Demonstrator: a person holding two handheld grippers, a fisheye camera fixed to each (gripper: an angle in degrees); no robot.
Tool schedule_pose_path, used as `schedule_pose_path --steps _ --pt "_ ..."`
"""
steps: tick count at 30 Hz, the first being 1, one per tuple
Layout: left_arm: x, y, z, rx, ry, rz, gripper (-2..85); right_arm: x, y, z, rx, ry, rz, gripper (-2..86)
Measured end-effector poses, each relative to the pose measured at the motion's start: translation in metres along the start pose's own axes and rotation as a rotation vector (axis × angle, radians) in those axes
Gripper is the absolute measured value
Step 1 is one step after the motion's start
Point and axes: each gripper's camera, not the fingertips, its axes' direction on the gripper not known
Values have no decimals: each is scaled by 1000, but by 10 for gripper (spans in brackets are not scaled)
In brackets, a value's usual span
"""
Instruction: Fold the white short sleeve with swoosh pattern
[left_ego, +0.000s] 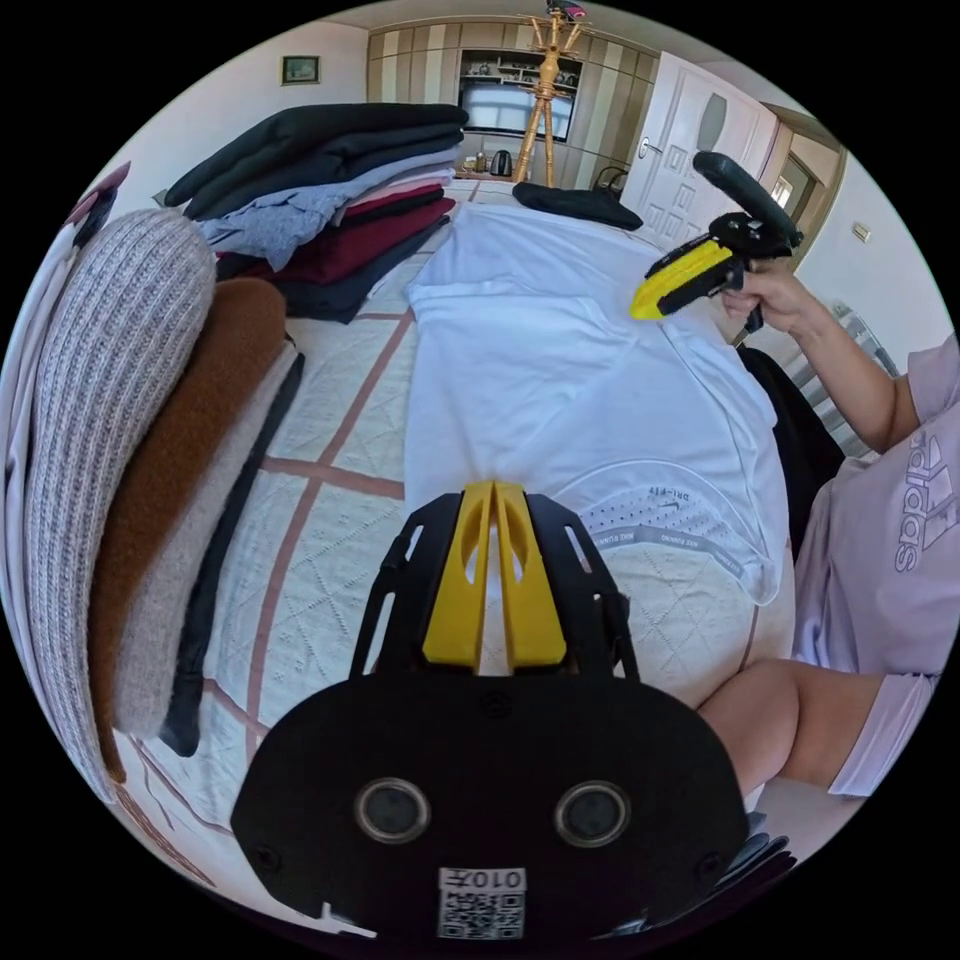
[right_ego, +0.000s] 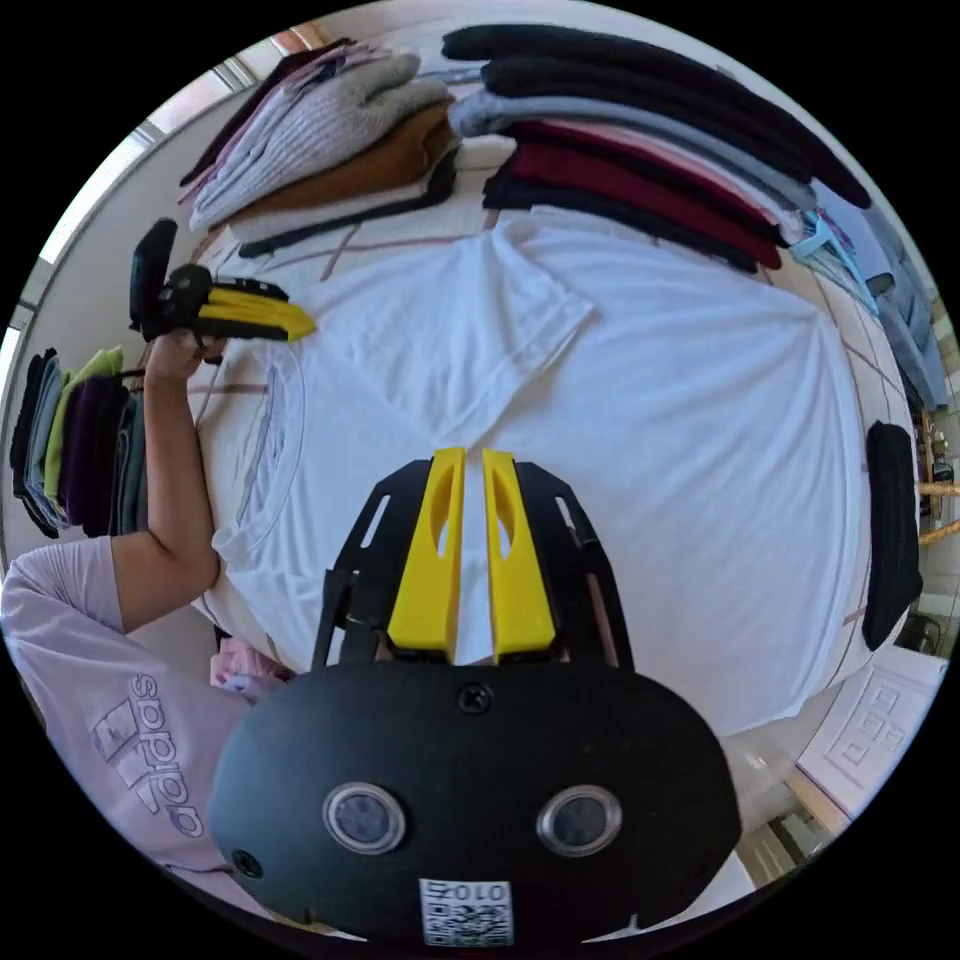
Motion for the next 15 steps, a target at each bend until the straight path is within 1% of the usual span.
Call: schedule_pose_path --steps 2,4,6,8,11,13,15 --pt "1 1 0 2 1 1 -2 14 -13 -11 87 7 1 56" --pt "1 1 -1 1 3 1 -2 30 -39 -11 175 65 -6 79" --pt "3 2 -1 3 -1 5 -2 42 -61 -1 196 109 10 98" --pt "4 3 -2 6 -2 8 -2 53 -84 17 181 128 19 105" --pt "5 5 -3 11 3 6 -2 66 -111 54 116 93 14 99" --pt "5 6 -4 15 6 6 -2 68 -121 80 46 74 6 80" --pt "6 8 -4 18 11 4 -2 64 -117 79 62 124 14 49"
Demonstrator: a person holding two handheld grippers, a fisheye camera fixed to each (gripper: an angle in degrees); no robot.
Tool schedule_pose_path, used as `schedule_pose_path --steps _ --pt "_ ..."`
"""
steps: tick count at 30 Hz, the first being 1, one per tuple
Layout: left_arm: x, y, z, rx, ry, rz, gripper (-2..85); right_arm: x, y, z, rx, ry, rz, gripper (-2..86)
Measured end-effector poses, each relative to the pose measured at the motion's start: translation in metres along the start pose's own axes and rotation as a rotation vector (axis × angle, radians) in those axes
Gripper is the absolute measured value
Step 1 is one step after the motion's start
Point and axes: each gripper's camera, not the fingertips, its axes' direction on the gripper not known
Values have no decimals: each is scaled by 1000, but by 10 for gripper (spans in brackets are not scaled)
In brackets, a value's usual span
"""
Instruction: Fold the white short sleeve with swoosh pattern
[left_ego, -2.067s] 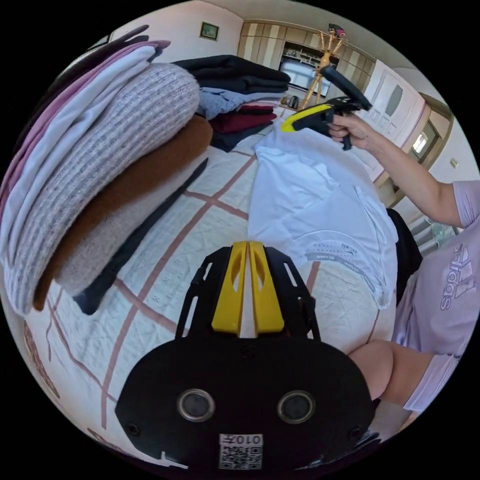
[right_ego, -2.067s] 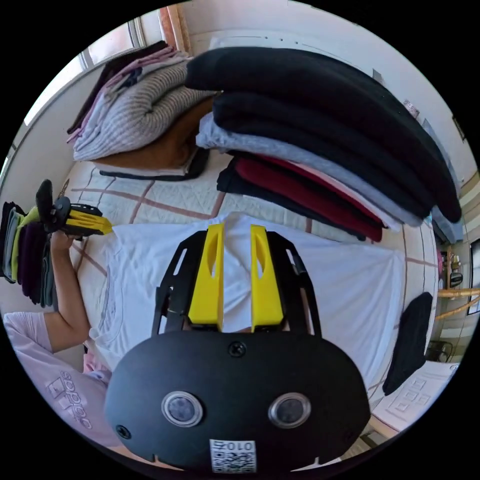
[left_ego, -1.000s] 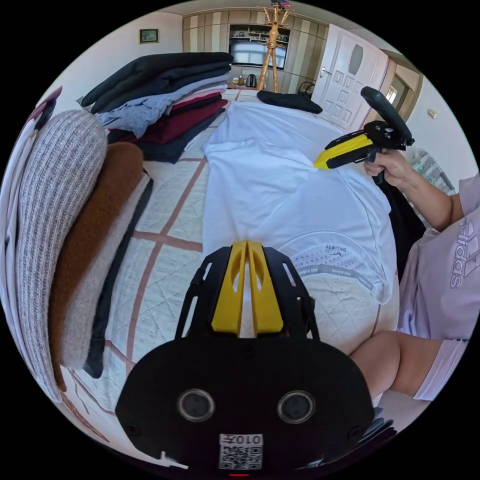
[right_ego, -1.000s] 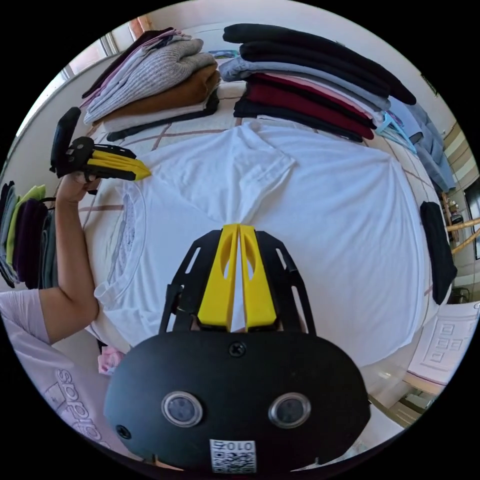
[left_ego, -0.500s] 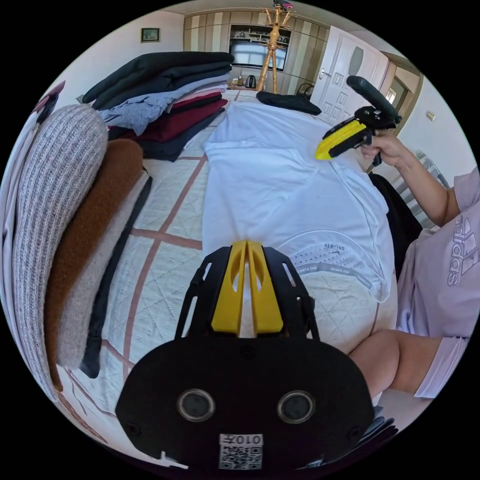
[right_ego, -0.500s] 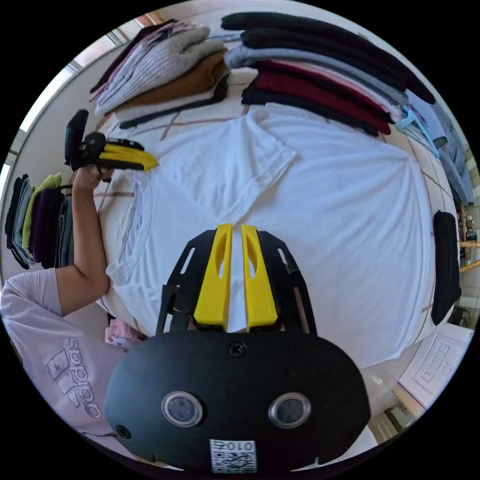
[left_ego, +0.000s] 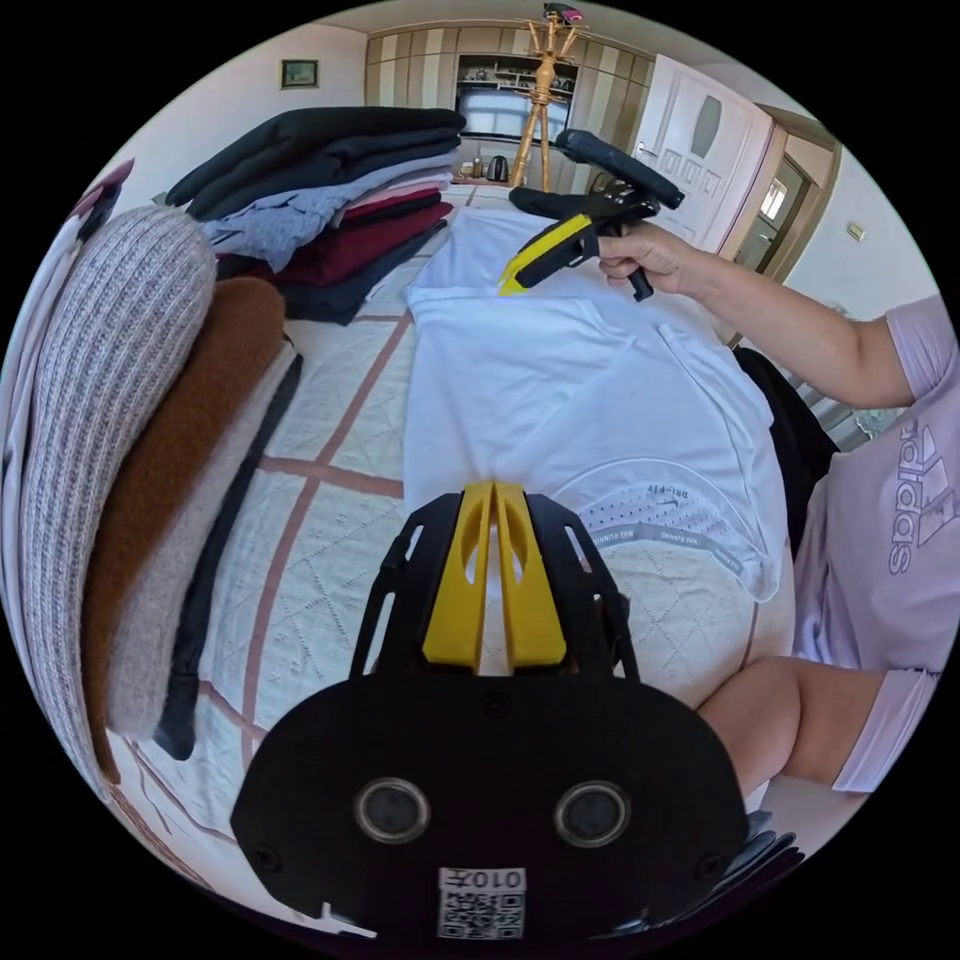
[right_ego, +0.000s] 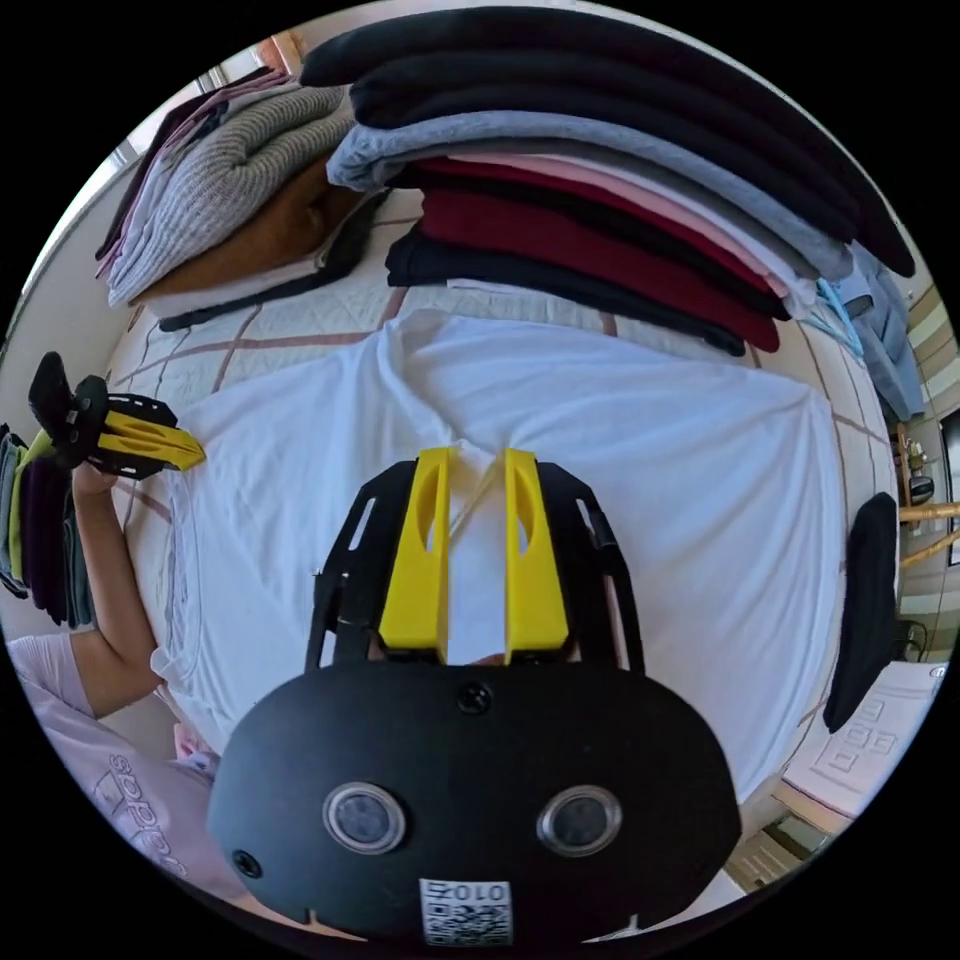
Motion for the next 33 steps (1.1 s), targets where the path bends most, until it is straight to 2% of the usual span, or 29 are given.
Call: schedule_pose_path --steps 4,8,12,14,17,20,22,24,25,28,30,33 --pt "1 1 -1 -1 6 -4 -2 10 9 -8 68 54 43 45" --pt "2 2 -3 -4 11 -8 -2 29 4 30 -46 -31 48 58" --pt "3 3 -7 -1 15 -8 -3 37 26 -1 143 -64 93 70" --pt "7 3 -13 1 14 8 -2 25 40 -12 203 -99 38 70" --pt "14 8 -37 104 -26 26 -2 -14 58 -3 157 -103 -75 73" --pt "3 14 -52 239 -26 -51 -2 -55 79 25 80 -38 -159 75" --pt "-7 12 -46 216 -11 -115 -2 -76 88 56 12 83 -201 73" --pt "-13 4 -21 21 -34 -158 -2 -81 89 77 -20 139 -213 70" --pt "-14 2 -15 -22 -48 -163 -2 -82 90 77 -1 144 -206 68" --pt "-14 -1 -18 -7 -47 -170 -2 -83 91 81 42 153 -227 63" --pt "-12 -2 -18 -7 -59 -150 -2 -81 89 108 -24 164 -258 60" --pt "-14 -1 -23 8 -48 -157 -2 -72 95 101 14 111 -221 55"
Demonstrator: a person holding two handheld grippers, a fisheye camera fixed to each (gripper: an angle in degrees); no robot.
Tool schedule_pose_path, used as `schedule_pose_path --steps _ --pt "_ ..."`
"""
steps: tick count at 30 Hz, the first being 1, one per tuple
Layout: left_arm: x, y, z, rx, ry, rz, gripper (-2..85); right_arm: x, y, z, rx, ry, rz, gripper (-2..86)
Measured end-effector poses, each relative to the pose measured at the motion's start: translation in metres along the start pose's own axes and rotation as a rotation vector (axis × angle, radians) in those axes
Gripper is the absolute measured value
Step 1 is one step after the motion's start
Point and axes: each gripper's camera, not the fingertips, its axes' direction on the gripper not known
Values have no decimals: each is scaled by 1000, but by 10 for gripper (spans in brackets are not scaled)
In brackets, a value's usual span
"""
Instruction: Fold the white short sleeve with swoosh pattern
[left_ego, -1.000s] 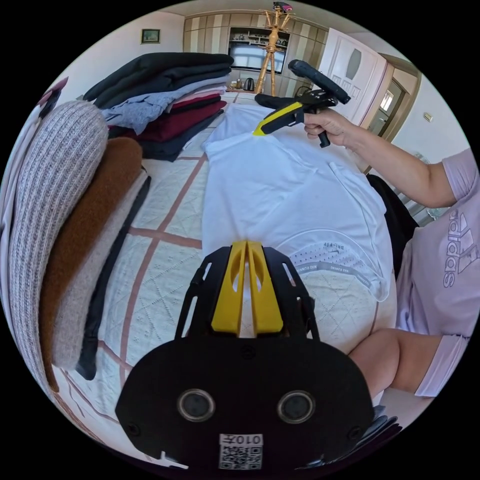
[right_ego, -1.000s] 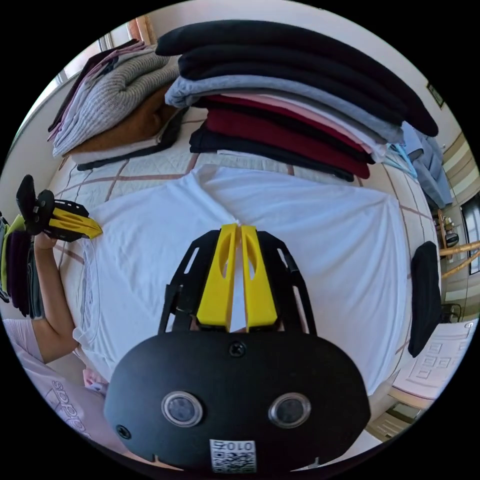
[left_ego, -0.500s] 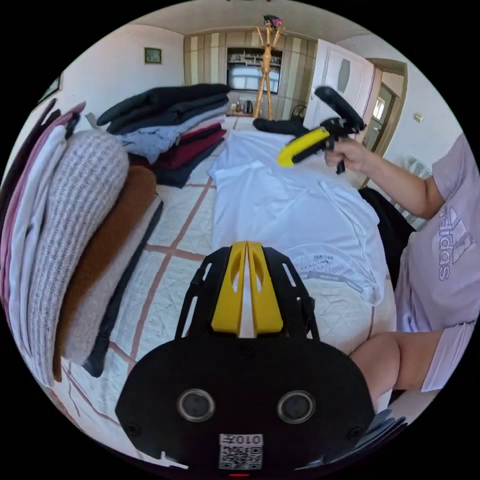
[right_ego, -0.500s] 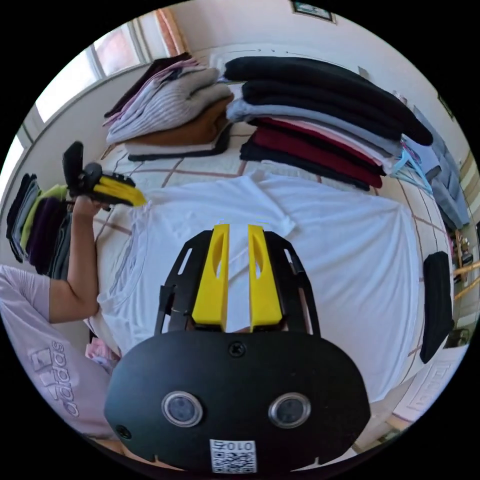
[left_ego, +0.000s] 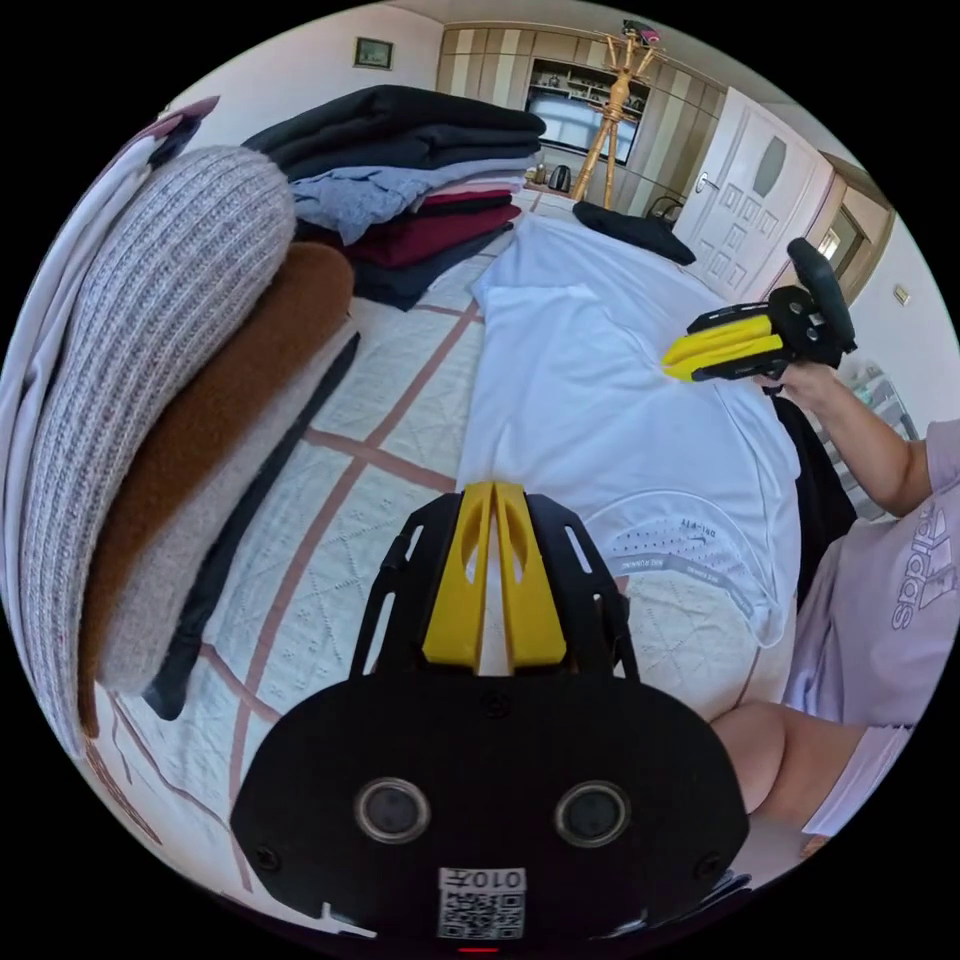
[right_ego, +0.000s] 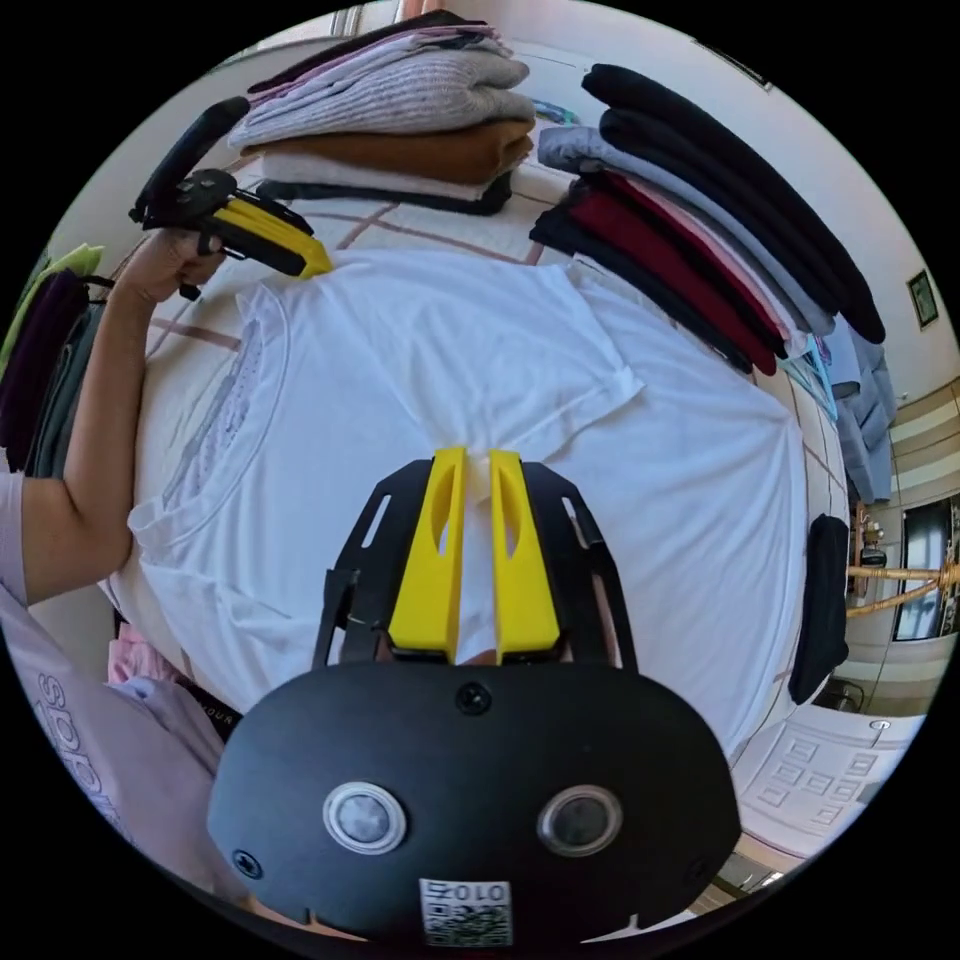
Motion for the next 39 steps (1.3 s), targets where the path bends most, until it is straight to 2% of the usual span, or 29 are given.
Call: schedule_pose_path --steps 3,5,10,13,17,21,25,29,32,39 --pt "-4 4 -15 59 -70 -45 -2 -25 26 -29 138 15 -24 56" --pt "-11 9 -25 106 -107 -107 -2 -59 43 -29 147 4 -87 64" --pt "-27 18 -37 188 -131 -223 -2 -169 97 -12 218 -208 -196 73" --pt "-29 15 -36 150 -129 -220 -1 -210 106 7 235 -113 -258 79" --pt "-22 8 -37 8 -162 -184 0 -222 105 39 183 -45 -284 98" --pt "-41 21 -45 25 -4 -258 9 -217 104 72 129 -63 -280 110" --pt "-49 29 -51 33 45 -283 35 -220 104 93 151 6 -305 98" --pt "-56 29 -46 31 151 -276 71 -216 101 108 156 -18 -300 93" --pt "-62 23 -35 -31 150 -296 84 -215 100 119 164 -26 -302 90" --pt "-54 16 -39 -24 198 -202 78 -221 102 141 189 -2 -304 83"
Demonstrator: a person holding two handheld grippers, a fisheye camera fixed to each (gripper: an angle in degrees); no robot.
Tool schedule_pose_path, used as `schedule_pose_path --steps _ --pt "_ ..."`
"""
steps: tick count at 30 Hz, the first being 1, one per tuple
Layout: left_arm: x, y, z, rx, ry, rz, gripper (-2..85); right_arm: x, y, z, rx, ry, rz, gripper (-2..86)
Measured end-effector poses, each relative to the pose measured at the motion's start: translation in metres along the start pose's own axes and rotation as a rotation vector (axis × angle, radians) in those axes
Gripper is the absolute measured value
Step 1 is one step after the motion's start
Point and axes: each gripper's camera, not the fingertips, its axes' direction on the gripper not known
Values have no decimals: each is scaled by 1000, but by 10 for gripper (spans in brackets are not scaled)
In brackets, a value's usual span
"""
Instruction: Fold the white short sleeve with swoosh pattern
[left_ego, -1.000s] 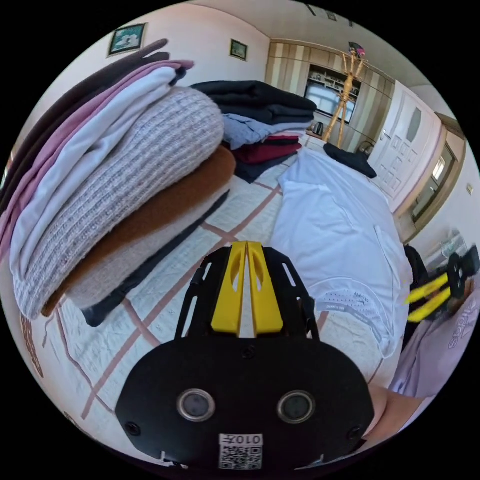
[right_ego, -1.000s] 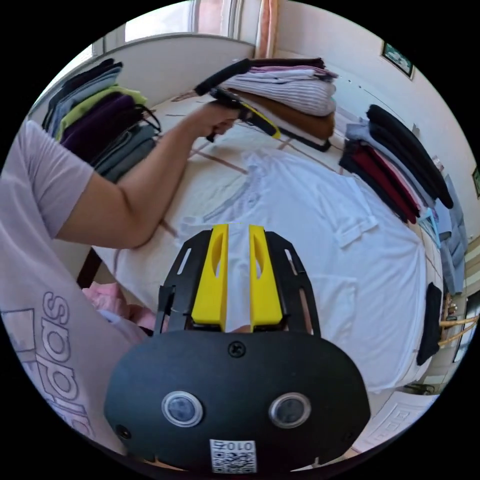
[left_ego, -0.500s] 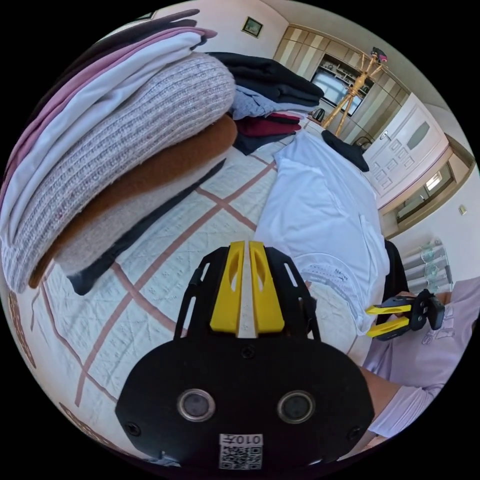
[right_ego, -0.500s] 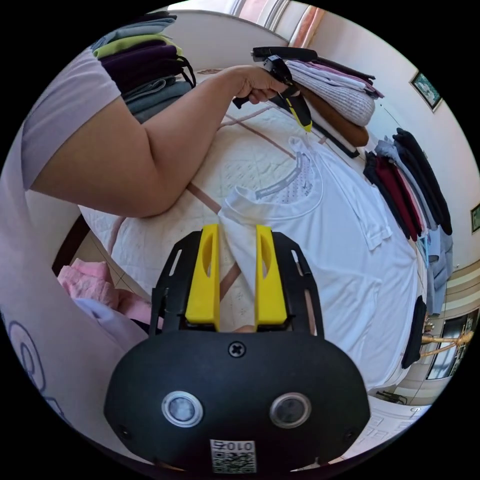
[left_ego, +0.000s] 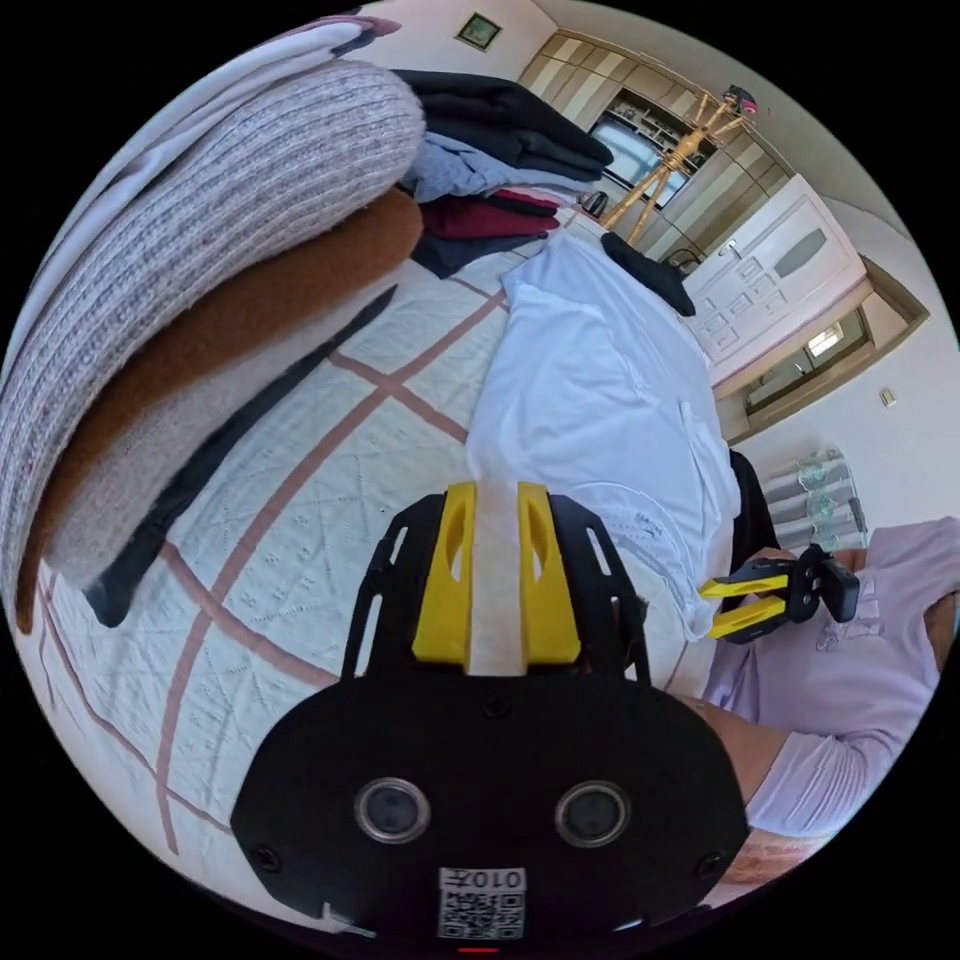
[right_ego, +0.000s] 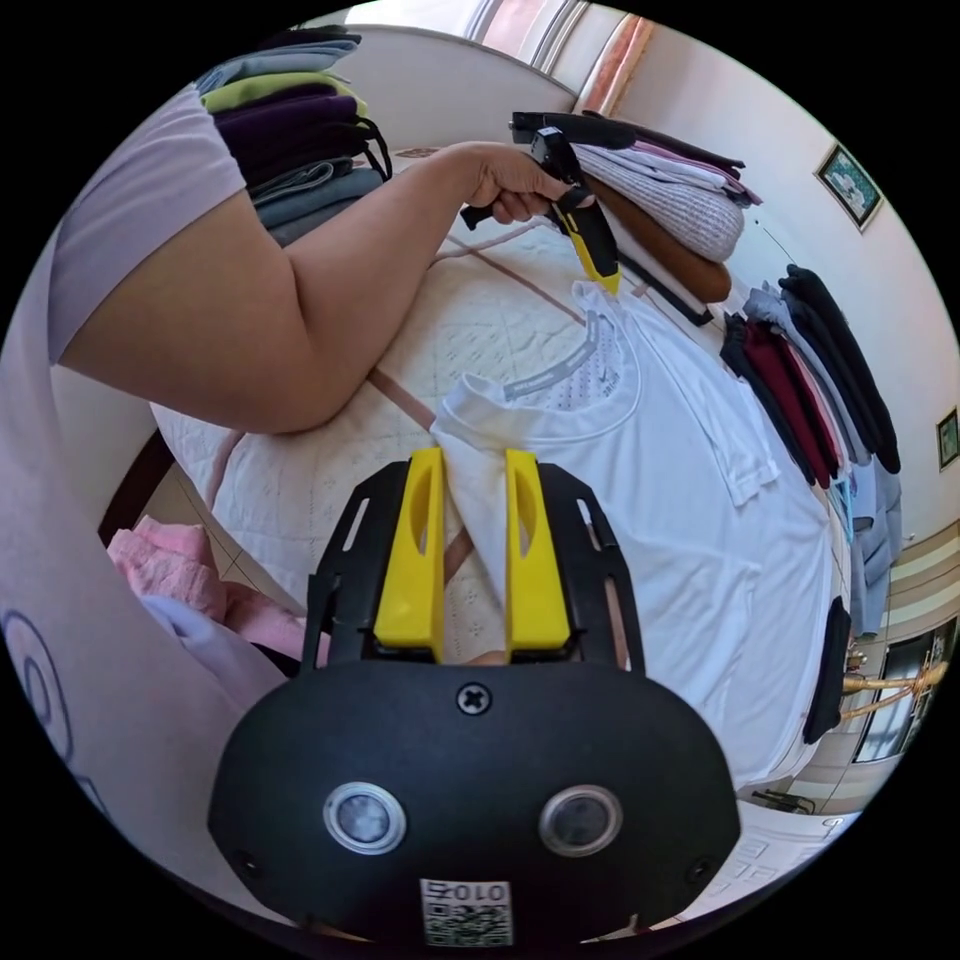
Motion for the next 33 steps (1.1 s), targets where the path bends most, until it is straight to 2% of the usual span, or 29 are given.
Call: schedule_pose_path --steps 3,6,11,22,33 --pt "-2 -3 3 -23 -45 -16 65 -3 0 8 1 7 -8 81" --pt "-6 -4 9 -28 10 -5 59 -3 0 15 2 -2 -4 80" --pt "-17 0 6 -4 -22 -68 51 -9 1 23 17 27 -3 76" --pt "-11 -7 21 -27 9 9 9 -16 2 39 23 43 10 70" --pt "-19 -8 39 -37 16 -6 1 -10 8 38 50 47 50 47"
